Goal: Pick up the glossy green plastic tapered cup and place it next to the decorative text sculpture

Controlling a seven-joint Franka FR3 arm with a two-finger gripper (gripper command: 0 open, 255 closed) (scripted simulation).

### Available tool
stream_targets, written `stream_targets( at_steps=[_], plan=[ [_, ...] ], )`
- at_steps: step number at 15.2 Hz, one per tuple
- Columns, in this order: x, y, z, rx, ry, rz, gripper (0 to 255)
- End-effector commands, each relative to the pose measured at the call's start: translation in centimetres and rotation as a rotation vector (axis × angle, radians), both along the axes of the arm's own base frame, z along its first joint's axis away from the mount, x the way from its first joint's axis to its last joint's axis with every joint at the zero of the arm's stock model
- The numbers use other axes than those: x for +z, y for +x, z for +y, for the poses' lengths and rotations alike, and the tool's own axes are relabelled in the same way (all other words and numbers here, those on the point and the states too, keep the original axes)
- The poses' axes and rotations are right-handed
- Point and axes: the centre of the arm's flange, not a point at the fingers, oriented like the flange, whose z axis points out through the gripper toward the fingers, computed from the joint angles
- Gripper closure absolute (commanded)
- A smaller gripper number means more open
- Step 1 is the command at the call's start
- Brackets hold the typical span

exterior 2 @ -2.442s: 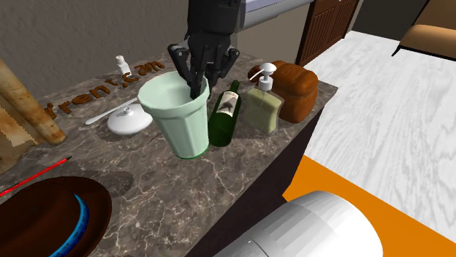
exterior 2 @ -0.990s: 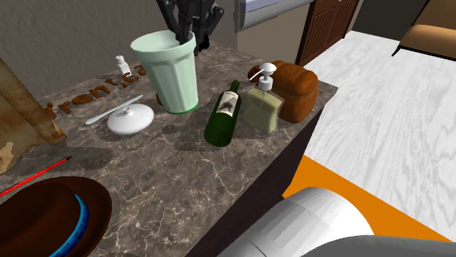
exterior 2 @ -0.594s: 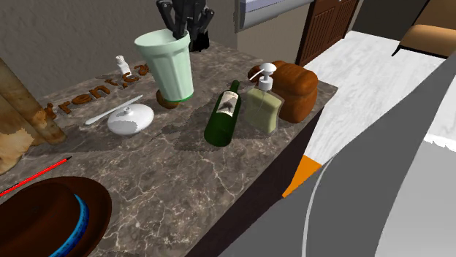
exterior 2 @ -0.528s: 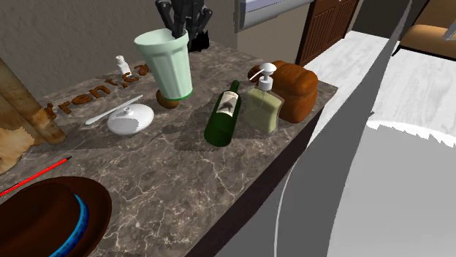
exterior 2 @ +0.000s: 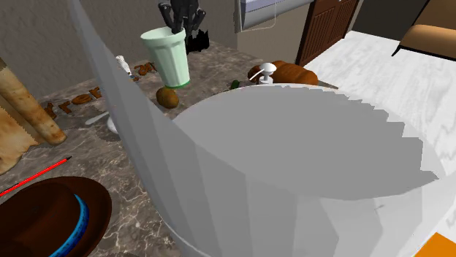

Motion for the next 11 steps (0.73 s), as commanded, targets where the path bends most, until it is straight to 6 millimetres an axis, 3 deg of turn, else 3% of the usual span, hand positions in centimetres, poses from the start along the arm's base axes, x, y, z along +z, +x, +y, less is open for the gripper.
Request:
stream_targets(
  at_steps=[1,8,11],
  plan=[
    [-0.6,2.6,-0.4,0.001,0.000,-0.001,255],
    [-3.0,11.7,-2.9,0.001,0.000,-0.001,255],
    [-4.5,11.7,-2.9,0.001,0.000,-0.001,255]
  ],
)
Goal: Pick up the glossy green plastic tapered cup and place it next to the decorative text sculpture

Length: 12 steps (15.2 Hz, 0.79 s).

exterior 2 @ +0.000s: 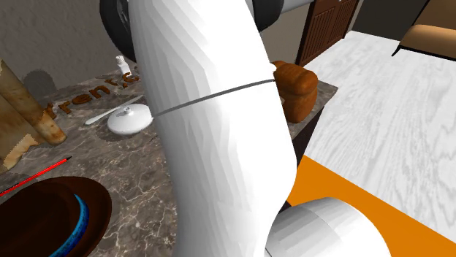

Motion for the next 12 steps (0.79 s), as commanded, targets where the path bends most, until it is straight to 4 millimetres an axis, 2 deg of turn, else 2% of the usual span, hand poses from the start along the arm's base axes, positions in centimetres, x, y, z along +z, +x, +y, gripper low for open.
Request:
stream_targets(
  at_steps=[1,12],
  plan=[
    [-1.0,0.2,-0.1,0.000,0.000,-0.002,255],
    [-6.8,0.2,-0.1,0.000,0.000,-0.002,255]
  ],
)
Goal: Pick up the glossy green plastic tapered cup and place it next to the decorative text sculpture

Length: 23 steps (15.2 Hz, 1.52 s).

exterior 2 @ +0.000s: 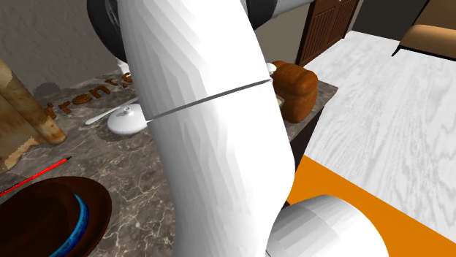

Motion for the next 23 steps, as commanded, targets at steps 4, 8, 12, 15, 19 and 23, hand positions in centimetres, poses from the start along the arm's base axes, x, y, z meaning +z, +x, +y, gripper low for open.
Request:
stream_targets(
  at_steps=[4,8,12,15,19,23],
  plan=[
    [-2.9,0.0,0.1,0.001,0.001,0.006,255],
    [-3.7,0.0,0.1,0.001,0.001,0.006,255],
    [-3.7,0.0,0.1,0.001,0.001,0.006,255],
    [-3.7,0.1,-0.2,0.001,0.001,0.007,0],
    [-3.7,0.0,0.1,0.001,0.001,0.006,0],
    [1.2,-0.1,-1.2,0.001,0.001,0.006,0]
  ],
)
